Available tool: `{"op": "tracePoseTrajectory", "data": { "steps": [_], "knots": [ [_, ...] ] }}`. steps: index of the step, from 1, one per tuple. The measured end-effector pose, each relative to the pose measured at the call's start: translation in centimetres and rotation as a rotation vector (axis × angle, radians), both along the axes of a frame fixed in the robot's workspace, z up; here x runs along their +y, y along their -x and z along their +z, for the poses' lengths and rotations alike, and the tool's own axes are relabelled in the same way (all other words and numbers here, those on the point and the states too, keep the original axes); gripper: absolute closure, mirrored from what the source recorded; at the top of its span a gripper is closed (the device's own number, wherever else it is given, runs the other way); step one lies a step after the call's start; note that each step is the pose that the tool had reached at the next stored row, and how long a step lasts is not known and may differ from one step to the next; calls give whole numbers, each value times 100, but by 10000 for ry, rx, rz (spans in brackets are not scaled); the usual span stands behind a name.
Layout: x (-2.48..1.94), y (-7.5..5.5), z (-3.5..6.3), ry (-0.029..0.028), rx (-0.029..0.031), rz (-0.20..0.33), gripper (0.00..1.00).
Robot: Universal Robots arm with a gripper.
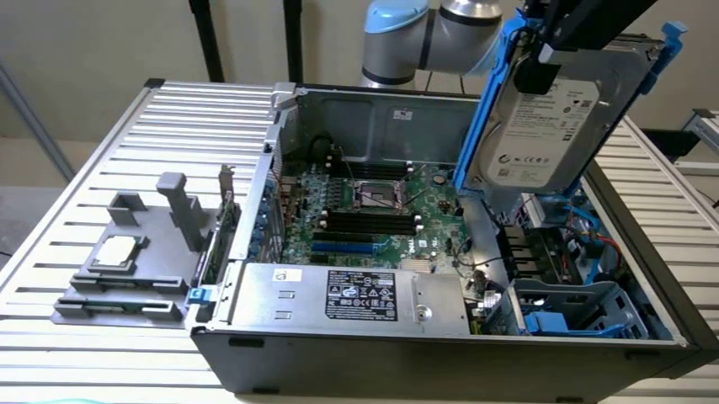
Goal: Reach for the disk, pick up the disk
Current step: 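Pick up the disk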
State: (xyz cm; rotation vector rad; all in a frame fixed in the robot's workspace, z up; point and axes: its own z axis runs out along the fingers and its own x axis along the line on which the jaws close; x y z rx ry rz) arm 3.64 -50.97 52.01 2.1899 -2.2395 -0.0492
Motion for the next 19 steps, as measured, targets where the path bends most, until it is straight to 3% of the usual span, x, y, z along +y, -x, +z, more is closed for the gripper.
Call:
{"op": "tracePoseTrajectory", "data": {
  "steps": [7, 14, 19],
  "knots": [
    [-130, -228, 0, -41, 0, -1, 67],
    [-229, -452, 0, -160, 0, 0, 67],
    [-327, -554, -7, -219, 0, -1, 67]
  ]
}}
